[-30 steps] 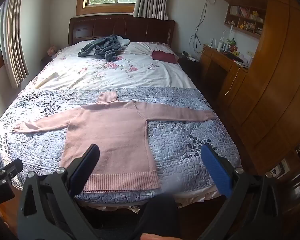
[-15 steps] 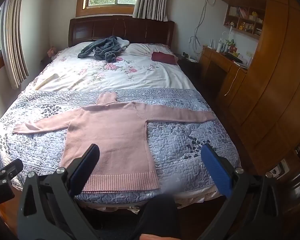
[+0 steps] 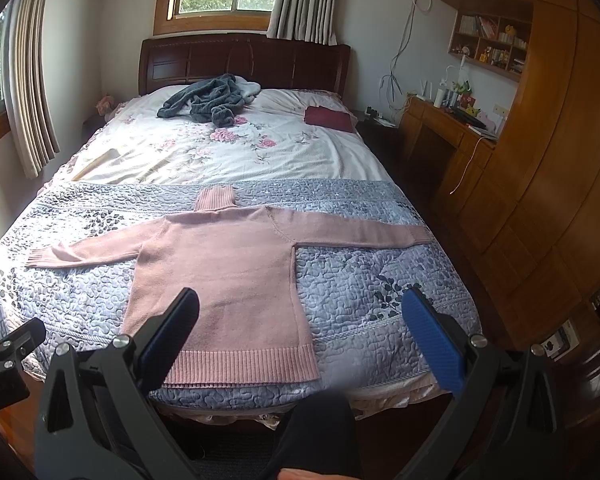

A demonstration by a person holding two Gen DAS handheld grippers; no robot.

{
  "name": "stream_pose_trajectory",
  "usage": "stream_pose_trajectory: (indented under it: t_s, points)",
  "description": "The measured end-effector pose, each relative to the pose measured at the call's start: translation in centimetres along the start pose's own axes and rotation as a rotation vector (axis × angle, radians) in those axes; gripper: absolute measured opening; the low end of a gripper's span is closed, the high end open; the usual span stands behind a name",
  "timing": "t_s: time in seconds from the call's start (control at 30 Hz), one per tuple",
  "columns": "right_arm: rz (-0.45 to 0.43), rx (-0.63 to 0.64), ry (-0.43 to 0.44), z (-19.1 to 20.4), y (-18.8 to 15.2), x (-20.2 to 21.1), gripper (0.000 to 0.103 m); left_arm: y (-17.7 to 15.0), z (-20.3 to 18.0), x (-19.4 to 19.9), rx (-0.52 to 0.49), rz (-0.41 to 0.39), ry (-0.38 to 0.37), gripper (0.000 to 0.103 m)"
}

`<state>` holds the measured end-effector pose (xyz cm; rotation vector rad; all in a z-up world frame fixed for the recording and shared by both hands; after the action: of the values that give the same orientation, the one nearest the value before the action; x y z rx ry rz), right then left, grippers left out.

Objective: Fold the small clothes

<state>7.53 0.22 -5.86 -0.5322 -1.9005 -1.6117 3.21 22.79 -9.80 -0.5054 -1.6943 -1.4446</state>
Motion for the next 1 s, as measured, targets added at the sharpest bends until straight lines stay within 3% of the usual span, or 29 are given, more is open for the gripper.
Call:
stream_pose_trajectory:
  t_s: [1.0]
  points:
    - [-0.012,-0.001,-0.002,-0.10,0.01,0.24,0.100,-0.10,-0.29,0.34,-0.003,-0.015,0.001,0.099]
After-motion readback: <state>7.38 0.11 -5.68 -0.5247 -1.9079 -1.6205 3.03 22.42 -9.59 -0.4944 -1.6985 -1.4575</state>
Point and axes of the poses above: each gripper's, at about its wrist camera, not at the fingertips, and x roughly against the way its jaws point, z to its left, y to its top, the point moved 10 cm from there along -x, roughly the way its jaws point, and after that the axes turned 4 degrees about y, right-handed, at the moved point
